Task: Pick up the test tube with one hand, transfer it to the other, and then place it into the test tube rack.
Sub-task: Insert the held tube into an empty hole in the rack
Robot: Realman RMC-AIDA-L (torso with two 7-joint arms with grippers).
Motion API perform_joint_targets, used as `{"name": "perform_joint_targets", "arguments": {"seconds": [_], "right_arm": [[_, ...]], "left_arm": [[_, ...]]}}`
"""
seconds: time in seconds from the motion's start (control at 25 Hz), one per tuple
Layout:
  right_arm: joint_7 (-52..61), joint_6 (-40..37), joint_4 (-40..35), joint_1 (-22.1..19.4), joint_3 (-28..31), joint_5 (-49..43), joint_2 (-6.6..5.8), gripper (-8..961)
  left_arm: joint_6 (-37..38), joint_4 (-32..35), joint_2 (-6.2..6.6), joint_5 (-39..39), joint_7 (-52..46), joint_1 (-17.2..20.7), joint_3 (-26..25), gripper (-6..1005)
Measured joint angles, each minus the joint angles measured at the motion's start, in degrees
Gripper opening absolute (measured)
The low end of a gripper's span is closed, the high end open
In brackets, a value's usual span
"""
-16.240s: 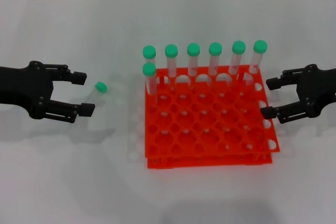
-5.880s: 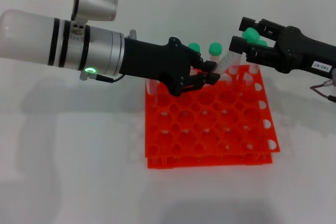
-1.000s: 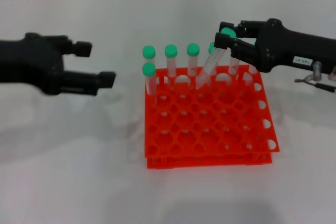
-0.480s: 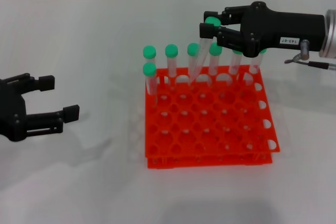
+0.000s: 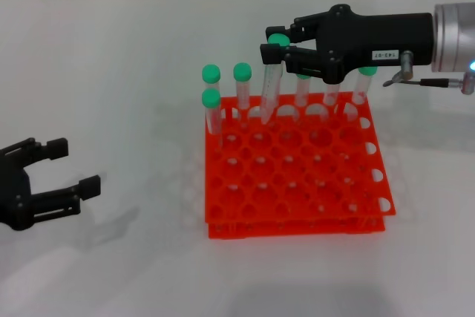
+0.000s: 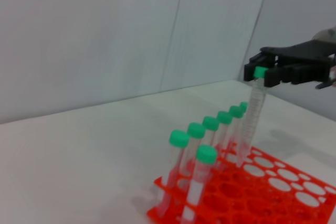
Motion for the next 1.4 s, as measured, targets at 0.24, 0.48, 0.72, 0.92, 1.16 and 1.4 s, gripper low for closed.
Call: {"name": "perform_joint_targets", "arguments": {"seconds": [0.24, 0.48, 0.72, 0.92, 1.16, 1.4], "right_arm": [[0.14, 2.31, 0.19, 0.7, -1.58, -0.06, 0.14, 259], [0.21, 6.06, 0.29, 1.66, -4.66, 0.54, 0.66, 259], [0.49, 8.57, 0.49, 1.75, -8.49, 4.44, 0.92, 259], [0.24, 9.12, 0.7, 1.73, -8.93, 4.81, 0.98, 259], [-1.52, 11.66, 0.75, 0.99, -12.37, 7.82, 1.05, 259], [-1.85, 11.93, 0.79, 0.85, -12.88, 8.04, 1.05, 260]], "left_arm": [[-0.77, -4.73, 0.02, -1.66, 6.01, 1.01, -0.76, 879], [-1.66, -8.57, 0.12, -1.66, 7.81, 0.59, -1.55, 879], [-2.76, -10.09, 0.06, -1.66, 8.03, -0.05, -1.34, 879], [-2.8, -10.23, 0.09, -1.53, 8.06, -0.42, -1.22, 879], [-2.8, -11.42, 0.17, -1.56, 8.12, -1.08, -1.37, 879], [-2.79, -11.64, 0.2, -1.33, 8.17, -1.55, -1.48, 879]]}}
